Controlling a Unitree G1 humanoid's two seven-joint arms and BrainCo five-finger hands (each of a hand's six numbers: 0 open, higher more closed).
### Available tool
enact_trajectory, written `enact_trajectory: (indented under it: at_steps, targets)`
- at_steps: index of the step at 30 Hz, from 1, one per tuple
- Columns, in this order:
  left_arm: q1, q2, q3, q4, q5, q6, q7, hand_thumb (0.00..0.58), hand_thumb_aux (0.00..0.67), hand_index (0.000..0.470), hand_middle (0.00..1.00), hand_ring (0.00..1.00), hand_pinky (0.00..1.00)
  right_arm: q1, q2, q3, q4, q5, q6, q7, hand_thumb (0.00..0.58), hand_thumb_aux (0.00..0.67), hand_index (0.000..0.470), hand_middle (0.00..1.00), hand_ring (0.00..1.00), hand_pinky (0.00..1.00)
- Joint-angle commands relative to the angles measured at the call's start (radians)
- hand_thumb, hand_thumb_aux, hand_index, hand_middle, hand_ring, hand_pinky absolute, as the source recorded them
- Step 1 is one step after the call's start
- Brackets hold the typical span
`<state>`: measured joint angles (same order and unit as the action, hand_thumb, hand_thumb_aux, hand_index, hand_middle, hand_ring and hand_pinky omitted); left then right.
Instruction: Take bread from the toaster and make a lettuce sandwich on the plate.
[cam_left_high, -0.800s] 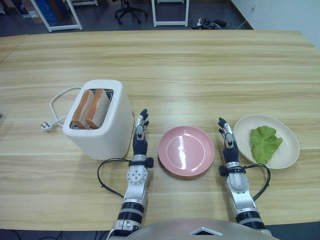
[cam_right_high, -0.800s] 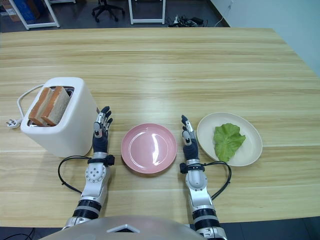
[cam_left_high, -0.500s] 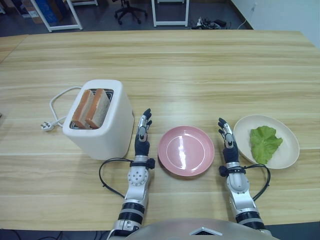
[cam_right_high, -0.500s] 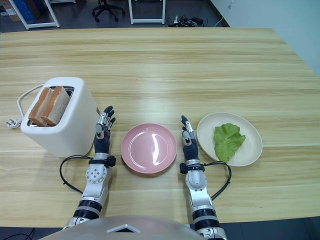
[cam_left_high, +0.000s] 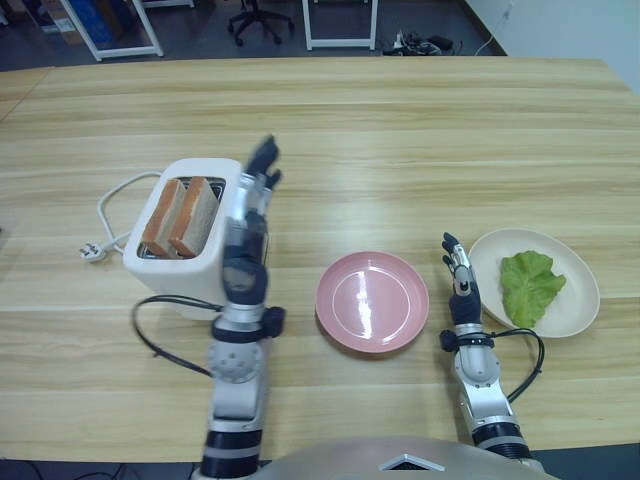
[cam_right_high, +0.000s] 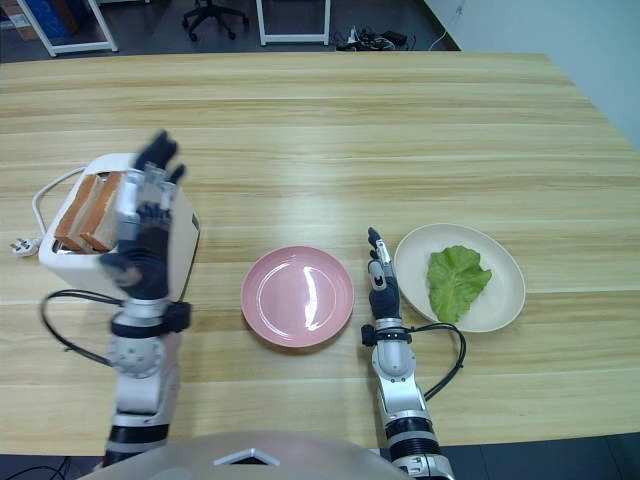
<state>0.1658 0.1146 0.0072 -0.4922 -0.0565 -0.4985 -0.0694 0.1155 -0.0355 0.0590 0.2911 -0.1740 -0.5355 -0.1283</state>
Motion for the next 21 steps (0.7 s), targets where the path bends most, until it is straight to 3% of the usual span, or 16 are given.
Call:
enact_trajectory:
  at_steps: [1, 4, 8, 15, 21]
  targets:
    - [-0.028, 0.206, 0.367, -0.18, -0.056, 0.128, -0.001, 0.0, 0.0, 0.0, 0.0, 0.0, 0.0, -0.005, 0.025, 0.003, 0.022, 0.018, 0.003, 0.001, 0.0, 0.0, 0.0, 0.0, 0.0, 0.0]
    - [-0.025, 0.295, 0.483, -0.058, 0.216, 0.239, 0.041, 0.0, 0.0, 0.0, 0.0, 0.0, 0.0, -0.008, 0.027, 0.005, 0.025, 0.019, 0.002, 0.005, 0.0, 0.0, 0.0, 0.0, 0.0, 0.0]
    - [-0.017, 0.409, 0.481, 0.174, 0.662, 0.352, 0.194, 0.0, 0.0, 0.0, 0.0, 0.0, 0.0, 0.001, 0.025, 0.002, 0.02, 0.022, 0.0, 0.009, 0.0, 0.0, 0.0, 0.0, 0.0, 0.0]
    - [0.015, 0.427, 0.343, 0.417, 0.943, 0.55, 0.276, 0.0, 0.0, 0.0, 0.0, 0.0, 0.0, 0.019, 0.022, 0.002, 0.0, 0.024, 0.008, 0.018, 0.0, 0.0, 0.0, 0.0, 0.0, 0.0]
    - [0.028, 0.431, 0.256, 0.44, 0.984, 0.612, 0.291, 0.0, 0.0, 0.0, 0.0, 0.0, 0.0, 0.02, 0.023, -0.001, -0.004, 0.024, 0.013, 0.018, 0.0, 0.0, 0.0, 0.0, 0.0, 0.0]
